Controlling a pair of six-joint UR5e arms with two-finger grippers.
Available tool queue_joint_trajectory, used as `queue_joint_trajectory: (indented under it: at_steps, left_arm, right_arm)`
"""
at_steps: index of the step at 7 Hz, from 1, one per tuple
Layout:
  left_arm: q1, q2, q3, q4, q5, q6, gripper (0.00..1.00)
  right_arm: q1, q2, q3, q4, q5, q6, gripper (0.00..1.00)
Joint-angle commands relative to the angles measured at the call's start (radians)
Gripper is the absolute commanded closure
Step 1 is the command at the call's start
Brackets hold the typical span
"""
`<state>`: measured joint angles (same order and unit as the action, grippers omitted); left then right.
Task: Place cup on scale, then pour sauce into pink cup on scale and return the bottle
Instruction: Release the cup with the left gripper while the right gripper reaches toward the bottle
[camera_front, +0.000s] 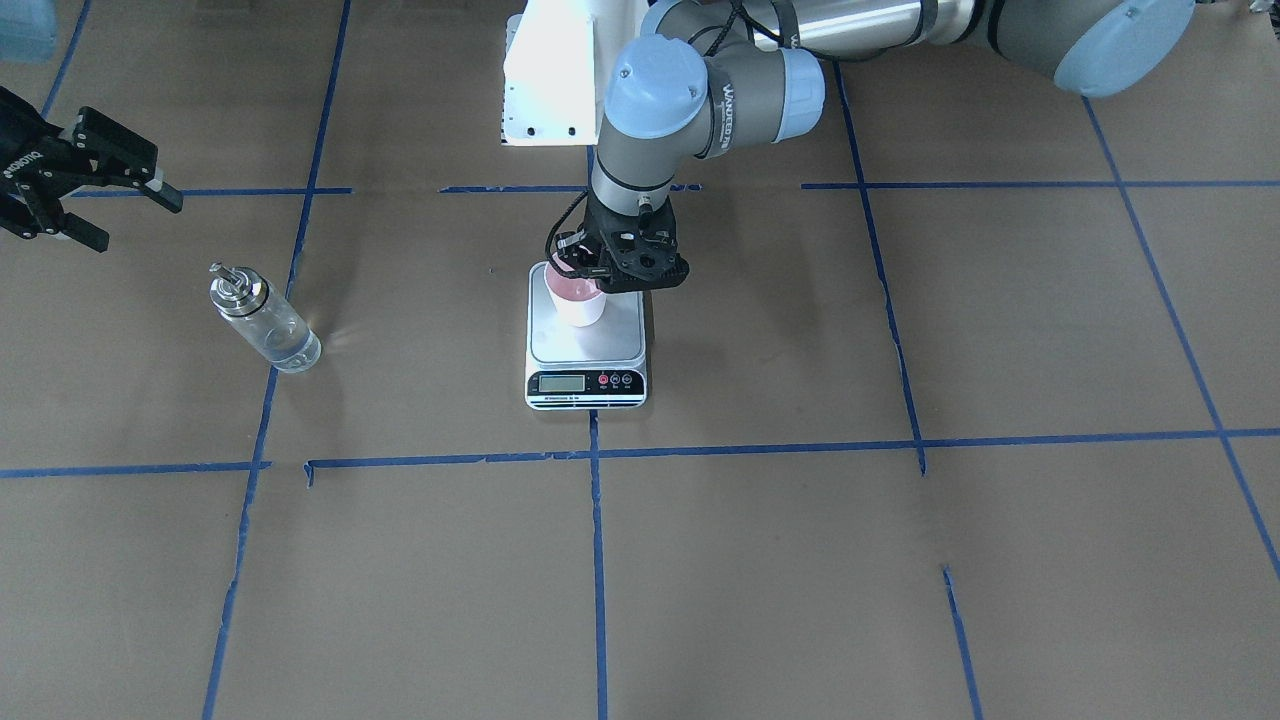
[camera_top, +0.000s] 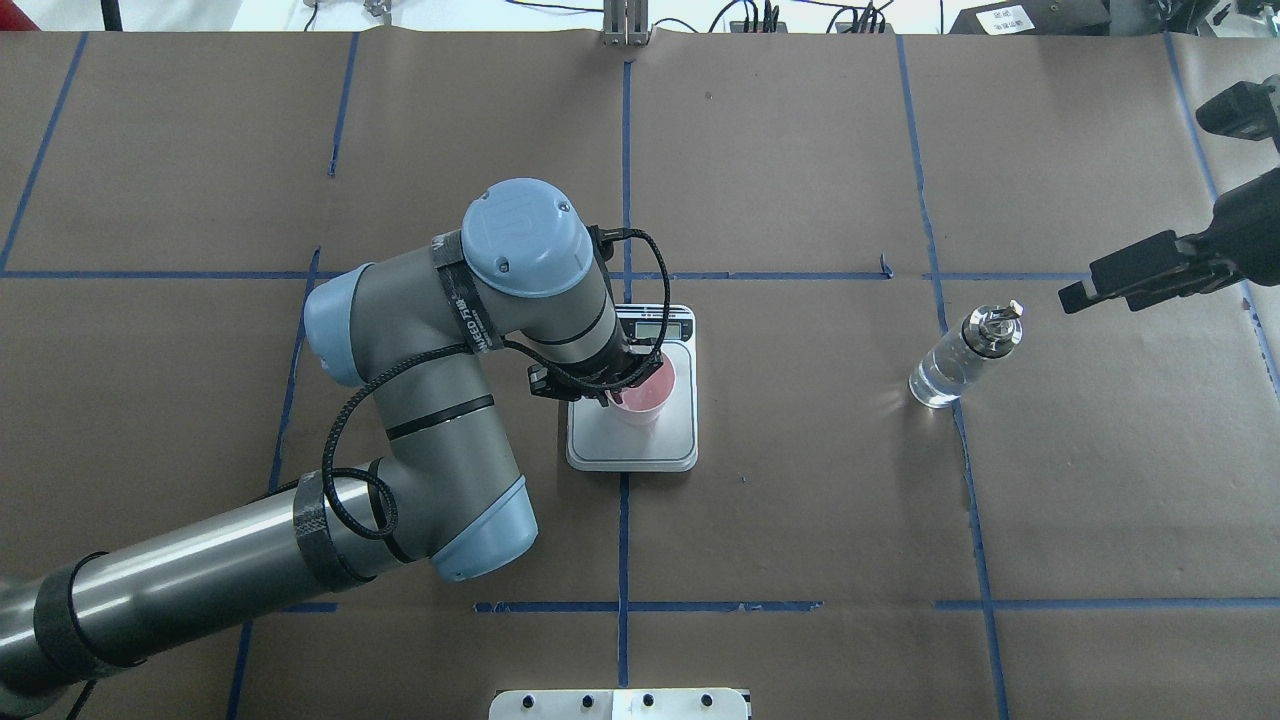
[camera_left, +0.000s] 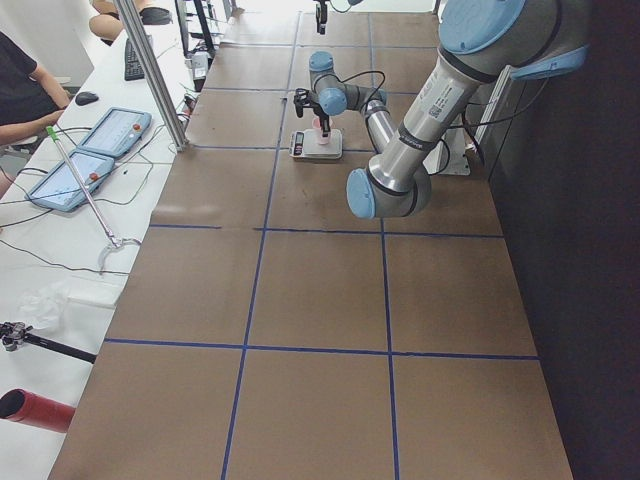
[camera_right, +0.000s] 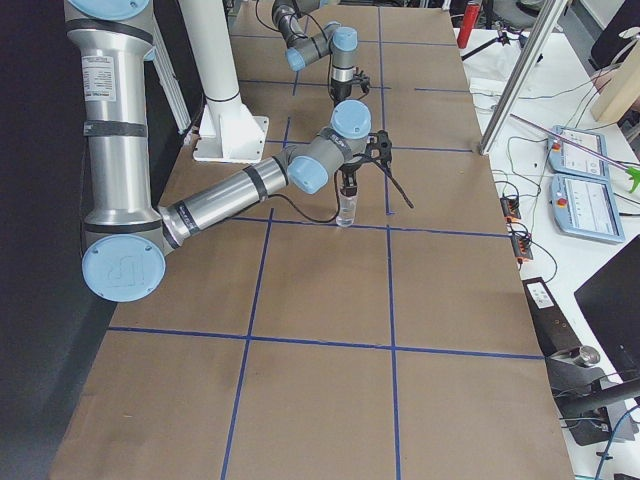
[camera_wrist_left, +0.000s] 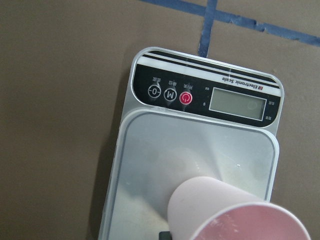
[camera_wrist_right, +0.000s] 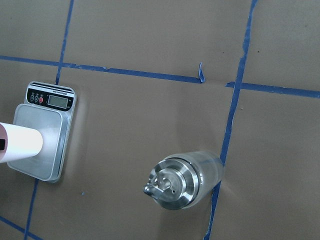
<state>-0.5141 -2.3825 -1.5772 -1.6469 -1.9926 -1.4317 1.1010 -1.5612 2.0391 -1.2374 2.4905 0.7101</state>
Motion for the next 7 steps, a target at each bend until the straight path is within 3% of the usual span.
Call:
queue_joint_trajectory:
  at_steps: [1, 3, 4, 5, 7]
  left_arm:
    - [-0.021, 0.005, -0.045, -0.048, 0.0, 0.0, 0.38]
    - [-0.197, 0.04, -0.156, -0.053, -0.029, 0.02, 0.35]
    - [-0.255, 0.114, -0.209, -0.053, -0.044, 0.13, 0.26]
    - [-0.308, 0.194, -0.26, -0.053, -0.045, 0.225, 0.26]
    - [-0.473, 0.337, -0.262, -0.051, -0.046, 0.577, 0.25]
  right_arm:
    - [-0.073, -0.022, 0.019, 0.001, -0.09, 0.002, 0.0]
    - [-0.146, -0.074, 0.076, 0.001, -0.149, 0.003, 0.0]
    - [-0.214, -0.088, 0.093, 0.001, -0.224, 0.05, 0.0]
    - [-0.306, -0.086, 0.096, 0.002, -0.348, 0.146, 0.0]
    - [-0.509, -0.092, 0.111, 0.048, -0.7, 0.389, 0.0]
